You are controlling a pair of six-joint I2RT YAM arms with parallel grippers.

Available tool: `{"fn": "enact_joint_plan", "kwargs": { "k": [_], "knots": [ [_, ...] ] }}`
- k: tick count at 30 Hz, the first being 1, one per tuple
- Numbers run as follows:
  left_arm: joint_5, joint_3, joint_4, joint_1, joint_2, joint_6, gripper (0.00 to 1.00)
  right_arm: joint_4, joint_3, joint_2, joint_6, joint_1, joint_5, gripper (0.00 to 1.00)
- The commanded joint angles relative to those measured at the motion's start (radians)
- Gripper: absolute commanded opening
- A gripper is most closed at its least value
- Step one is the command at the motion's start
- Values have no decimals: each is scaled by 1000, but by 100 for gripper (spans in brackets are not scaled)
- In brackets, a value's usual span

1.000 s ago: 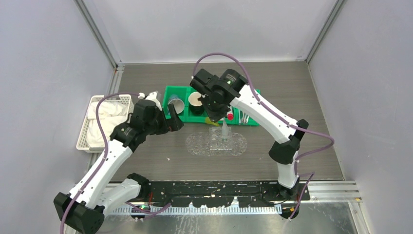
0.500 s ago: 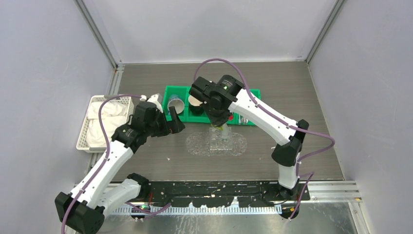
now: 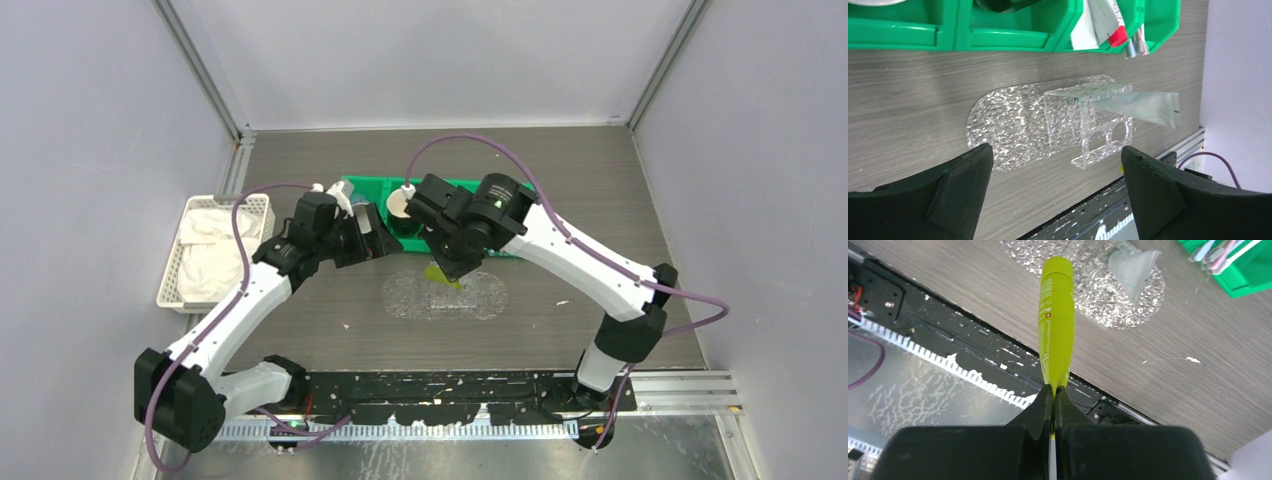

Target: Prepare toiletry sets of a toothbrush and toothpaste on the tray

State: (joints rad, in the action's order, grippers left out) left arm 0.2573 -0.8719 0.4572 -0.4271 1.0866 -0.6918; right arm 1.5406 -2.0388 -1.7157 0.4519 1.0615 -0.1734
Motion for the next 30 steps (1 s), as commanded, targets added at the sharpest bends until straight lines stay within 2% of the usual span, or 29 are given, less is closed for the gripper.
{"fn": "enact_joint_plan", "kwargs": {
  "k": [1,3,5,7,9,10,15,18,21,22,24,30],
  "knots": [
    [72,-58,-126,-2,41,-39,100,-174,102,102,14,1,69,1],
    [76,-57,-140,-5,57,-45,100,-229,156,126,20,0,69,1],
    [86,-55,-156,-10,71,-52,100,-268,192,143,21,1,62,7],
    [88,-52,-164,-19,79,-59,100,-291,204,148,18,1,47,8],
    [88,-48,-175,-29,79,-65,100,-292,198,142,12,1,20,19],
    [89,-47,-177,-35,80,-69,100,-291,193,141,7,1,12,20],
    [88,-43,-179,-55,75,-74,100,-275,164,131,-5,-1,-43,20],
    [82,-38,-180,-65,73,-73,100,-271,168,130,-7,-6,-54,12],
    [27,-41,-129,-64,57,-45,100,-271,189,140,-2,-7,-58,17],
    [6,-40,-111,-63,41,-35,100,-282,207,154,5,-7,-59,23],
    [-13,-35,-83,-61,10,-24,100,-302,258,185,16,-7,-28,28],
    [-58,52,-65,-59,-94,-34,98,-434,545,335,65,-7,-25,33]
  ]
}}
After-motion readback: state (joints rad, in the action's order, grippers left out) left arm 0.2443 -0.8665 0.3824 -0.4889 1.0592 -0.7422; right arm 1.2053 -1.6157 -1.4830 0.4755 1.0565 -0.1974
